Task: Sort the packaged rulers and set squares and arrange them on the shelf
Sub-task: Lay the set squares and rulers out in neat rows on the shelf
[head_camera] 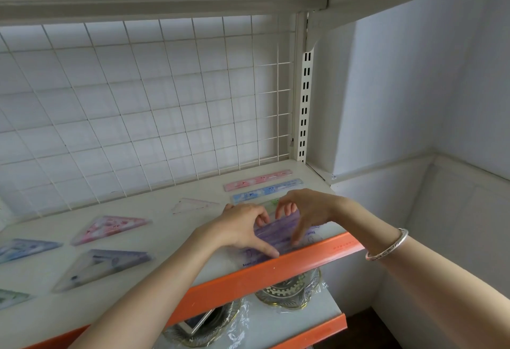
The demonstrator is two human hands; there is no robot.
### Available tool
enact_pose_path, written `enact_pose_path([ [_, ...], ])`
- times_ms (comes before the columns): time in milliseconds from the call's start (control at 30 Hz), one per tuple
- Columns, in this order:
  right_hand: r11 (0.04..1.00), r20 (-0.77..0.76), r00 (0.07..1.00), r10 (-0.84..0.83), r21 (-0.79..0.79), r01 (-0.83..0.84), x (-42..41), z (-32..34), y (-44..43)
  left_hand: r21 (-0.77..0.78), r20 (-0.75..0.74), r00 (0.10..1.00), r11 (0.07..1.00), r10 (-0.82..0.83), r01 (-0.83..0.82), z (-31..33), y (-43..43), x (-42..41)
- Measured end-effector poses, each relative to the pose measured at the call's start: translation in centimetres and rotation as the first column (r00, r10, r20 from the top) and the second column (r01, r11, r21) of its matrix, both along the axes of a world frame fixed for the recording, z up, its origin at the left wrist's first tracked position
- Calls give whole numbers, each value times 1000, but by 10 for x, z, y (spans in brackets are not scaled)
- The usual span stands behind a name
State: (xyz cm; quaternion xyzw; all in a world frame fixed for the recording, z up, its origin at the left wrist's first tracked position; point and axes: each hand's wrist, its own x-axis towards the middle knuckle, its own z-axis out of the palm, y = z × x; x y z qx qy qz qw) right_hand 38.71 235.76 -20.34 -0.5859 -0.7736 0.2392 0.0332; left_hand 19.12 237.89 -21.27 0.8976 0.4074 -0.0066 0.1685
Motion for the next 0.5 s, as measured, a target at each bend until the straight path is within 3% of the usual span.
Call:
enact_pose_path([
  [300,1000,-54,999,-2,-25,1,1,-1,-4,-181,84,994,982,76,-59,-7,8,-1],
  [500,998,-124,992,-4,-59,-3,4,2,2,-200,123,990,979,67,-41,-5,11,-3],
])
